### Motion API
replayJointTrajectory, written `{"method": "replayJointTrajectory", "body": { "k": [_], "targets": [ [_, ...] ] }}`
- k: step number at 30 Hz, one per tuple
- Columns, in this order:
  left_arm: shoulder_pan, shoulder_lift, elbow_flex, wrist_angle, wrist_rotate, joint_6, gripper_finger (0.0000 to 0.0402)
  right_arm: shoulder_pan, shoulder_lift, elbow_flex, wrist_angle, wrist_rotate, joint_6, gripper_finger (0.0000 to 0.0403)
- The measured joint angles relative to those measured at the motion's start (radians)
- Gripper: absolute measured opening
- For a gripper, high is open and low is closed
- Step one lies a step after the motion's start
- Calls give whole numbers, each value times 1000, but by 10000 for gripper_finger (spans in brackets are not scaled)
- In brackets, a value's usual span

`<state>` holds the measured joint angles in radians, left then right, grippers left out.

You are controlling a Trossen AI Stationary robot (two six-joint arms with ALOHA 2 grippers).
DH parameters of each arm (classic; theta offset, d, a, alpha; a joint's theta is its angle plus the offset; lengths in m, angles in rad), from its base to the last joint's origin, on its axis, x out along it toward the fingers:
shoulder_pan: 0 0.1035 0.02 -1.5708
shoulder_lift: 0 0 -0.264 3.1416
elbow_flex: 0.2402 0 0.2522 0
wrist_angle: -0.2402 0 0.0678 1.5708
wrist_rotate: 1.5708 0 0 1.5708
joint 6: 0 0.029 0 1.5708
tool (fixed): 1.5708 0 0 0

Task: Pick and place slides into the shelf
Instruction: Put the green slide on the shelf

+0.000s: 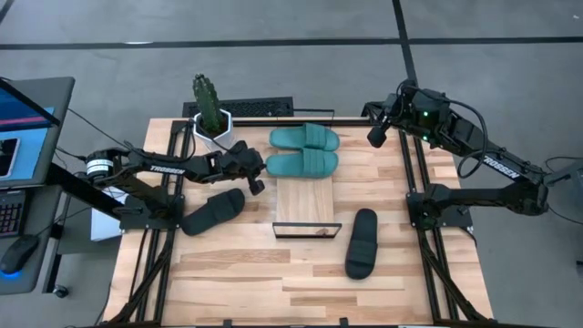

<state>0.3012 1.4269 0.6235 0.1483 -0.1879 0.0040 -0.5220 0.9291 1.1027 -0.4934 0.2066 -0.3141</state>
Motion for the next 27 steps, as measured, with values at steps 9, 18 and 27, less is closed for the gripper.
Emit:
{"method": "replayJointTrajectory", "body": {
  "k": [9,18,27],
  "targets": [
    [0,0,0,-99,-53,-29,0,0,0,0,0,0,0,0],
    [1,0,0,-5,0,-5,0,0,0,0,0,0,0,0],
    [0,0,0,76,0,29,0,0,0,0,0,0,0,0]
  ]
}}
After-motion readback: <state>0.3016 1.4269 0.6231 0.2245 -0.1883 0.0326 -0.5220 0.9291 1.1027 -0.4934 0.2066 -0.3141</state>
